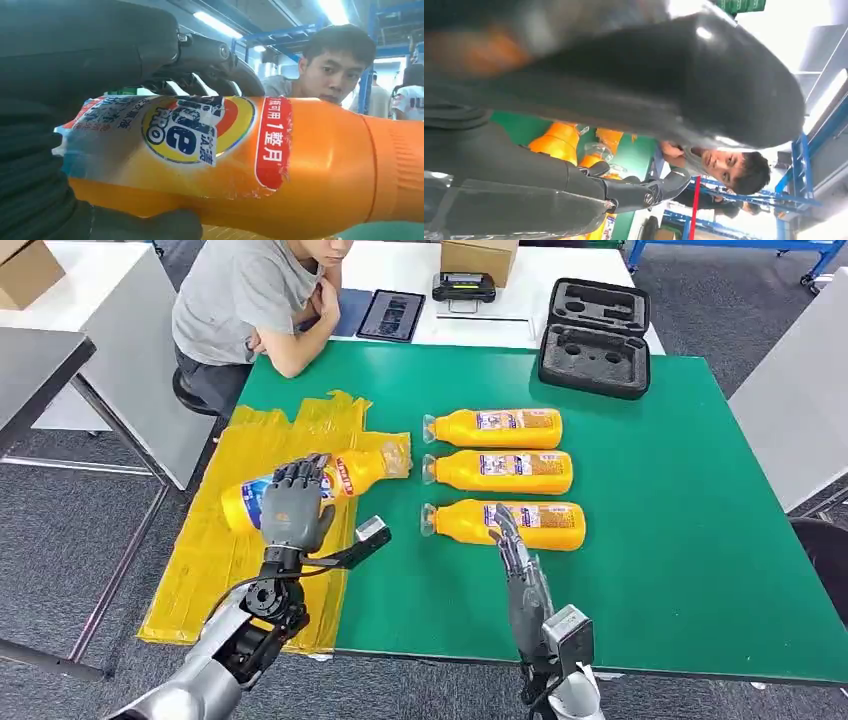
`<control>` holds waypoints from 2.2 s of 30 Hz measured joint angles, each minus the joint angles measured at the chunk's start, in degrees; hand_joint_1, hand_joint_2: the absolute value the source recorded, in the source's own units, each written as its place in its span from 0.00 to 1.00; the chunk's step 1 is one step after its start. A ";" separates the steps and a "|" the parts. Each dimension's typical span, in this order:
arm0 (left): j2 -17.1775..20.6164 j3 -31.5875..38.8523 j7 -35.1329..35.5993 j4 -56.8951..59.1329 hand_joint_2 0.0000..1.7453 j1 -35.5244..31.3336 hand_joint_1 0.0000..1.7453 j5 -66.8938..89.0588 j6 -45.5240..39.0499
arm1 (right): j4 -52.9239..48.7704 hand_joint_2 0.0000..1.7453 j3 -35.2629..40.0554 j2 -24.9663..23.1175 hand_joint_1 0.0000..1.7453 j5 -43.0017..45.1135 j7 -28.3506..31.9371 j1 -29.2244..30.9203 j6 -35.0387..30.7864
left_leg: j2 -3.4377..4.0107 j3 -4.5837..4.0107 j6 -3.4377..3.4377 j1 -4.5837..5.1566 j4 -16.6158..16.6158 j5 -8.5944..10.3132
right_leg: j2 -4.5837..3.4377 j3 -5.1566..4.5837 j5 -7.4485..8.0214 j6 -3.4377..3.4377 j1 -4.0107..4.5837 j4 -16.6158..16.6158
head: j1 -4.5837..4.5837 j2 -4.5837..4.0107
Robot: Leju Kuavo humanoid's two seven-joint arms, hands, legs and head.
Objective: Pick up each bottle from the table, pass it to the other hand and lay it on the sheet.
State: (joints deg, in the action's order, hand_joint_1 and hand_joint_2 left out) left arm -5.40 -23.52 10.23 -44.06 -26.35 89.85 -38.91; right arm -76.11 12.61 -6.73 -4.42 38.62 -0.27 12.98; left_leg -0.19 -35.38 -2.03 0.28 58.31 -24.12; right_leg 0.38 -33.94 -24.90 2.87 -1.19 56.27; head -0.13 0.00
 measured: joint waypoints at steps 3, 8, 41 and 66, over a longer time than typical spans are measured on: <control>0.22 -0.50 0.00 0.33 1.00 -0.10 1.00 0.00 0.00 | 0.00 0.00 0.00 0.00 0.00 0.00 0.00 0.00 0.00 | 0.00 0.00 0.00 0.00 0.00 0.00 | 0.00 0.00 0.00 0.00 0.00 0.00 | 0.00 0.00; 0.52 -1.18 2.54 1.66 1.00 -0.84 1.00 0.00 0.00 | 0.00 0.00 0.00 0.00 0.00 0.02 0.00 -0.10 0.07 | 0.00 0.00 0.00 -0.01 0.00 0.00 | 0.00 0.00 0.00 0.00 0.01 0.00 | 0.00 0.00; -0.57 4.00 -14.83 15.47 1.00 -5.88 1.00 -2.06 2.49 | 3.80 0.00 -0.17 -0.09 0.00 -0.13 1.01 1.96 0.92 | 0.00 -0.02 0.00 -0.01 0.00 0.01 | 0.00 -0.01 0.00 0.00 0.00 0.01 | -0.02 0.00; -0.57 3.34 -7.48 18.25 1.00 -8.29 1.00 -0.11 3.04 | 5.73 0.00 0.09 -0.11 0.00 -0.37 1.18 2.78 0.66 | 0.00 -0.02 0.00 -0.02 0.00 0.01 | 0.00 -0.01 0.00 0.00 0.01 0.02 | -0.02 0.00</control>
State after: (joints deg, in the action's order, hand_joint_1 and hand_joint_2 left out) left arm -5.97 -20.17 2.75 -25.81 -34.64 89.74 -35.87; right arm -70.38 12.70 -6.84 -4.79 39.80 2.50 13.64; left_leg -0.19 -35.40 -2.02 0.26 58.31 -24.11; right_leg 0.38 -33.94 -24.89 2.87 -1.18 56.29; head -0.15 0.00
